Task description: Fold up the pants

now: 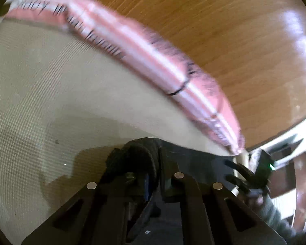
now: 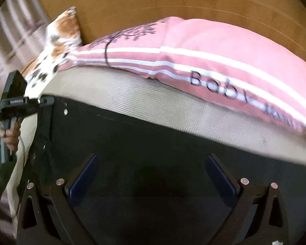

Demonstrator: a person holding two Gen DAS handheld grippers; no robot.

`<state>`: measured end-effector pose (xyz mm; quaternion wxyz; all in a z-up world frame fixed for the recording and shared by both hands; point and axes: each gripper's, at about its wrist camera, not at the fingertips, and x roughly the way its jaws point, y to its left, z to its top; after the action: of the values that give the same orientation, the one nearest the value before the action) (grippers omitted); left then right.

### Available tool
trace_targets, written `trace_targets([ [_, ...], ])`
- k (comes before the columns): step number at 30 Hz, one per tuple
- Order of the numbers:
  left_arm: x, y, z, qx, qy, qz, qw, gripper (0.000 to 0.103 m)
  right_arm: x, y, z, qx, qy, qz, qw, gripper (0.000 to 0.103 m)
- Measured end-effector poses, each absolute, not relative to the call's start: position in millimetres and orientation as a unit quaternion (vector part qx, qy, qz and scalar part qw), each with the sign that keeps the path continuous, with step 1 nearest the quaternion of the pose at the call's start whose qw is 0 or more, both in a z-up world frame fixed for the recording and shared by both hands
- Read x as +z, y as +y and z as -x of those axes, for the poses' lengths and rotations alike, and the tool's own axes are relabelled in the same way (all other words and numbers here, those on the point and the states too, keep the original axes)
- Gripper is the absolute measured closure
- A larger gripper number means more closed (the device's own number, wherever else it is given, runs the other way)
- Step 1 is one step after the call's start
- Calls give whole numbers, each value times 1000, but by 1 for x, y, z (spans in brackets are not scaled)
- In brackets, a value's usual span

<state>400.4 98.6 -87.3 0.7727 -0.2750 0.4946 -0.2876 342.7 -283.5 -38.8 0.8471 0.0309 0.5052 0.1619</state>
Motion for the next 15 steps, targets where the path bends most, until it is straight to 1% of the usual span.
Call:
trace_targets([
  [4,-61,98,-378,-331,444,279,785,96,-39,-293,-374,224,527,-8,820,0],
  [9,-44,102,-362,-374,406,286,783,96,-49,-295,-405,314,554,-9,771,5],
  [10,-43,105,-360,-377,404,288,782,96,-52,-294,-410,326,561,-5,761,6],
  [12,-39,106,-357,-381,397,288,783,96,-56,-292,-416,355,567,1,744,12],
  [14,-35,105,-356,-381,395,284,786,96,-59,-291,-419,375,570,6,731,14],
  [15,-34,107,-354,-380,394,284,787,96,-61,-291,-420,383,572,11,725,19],
])
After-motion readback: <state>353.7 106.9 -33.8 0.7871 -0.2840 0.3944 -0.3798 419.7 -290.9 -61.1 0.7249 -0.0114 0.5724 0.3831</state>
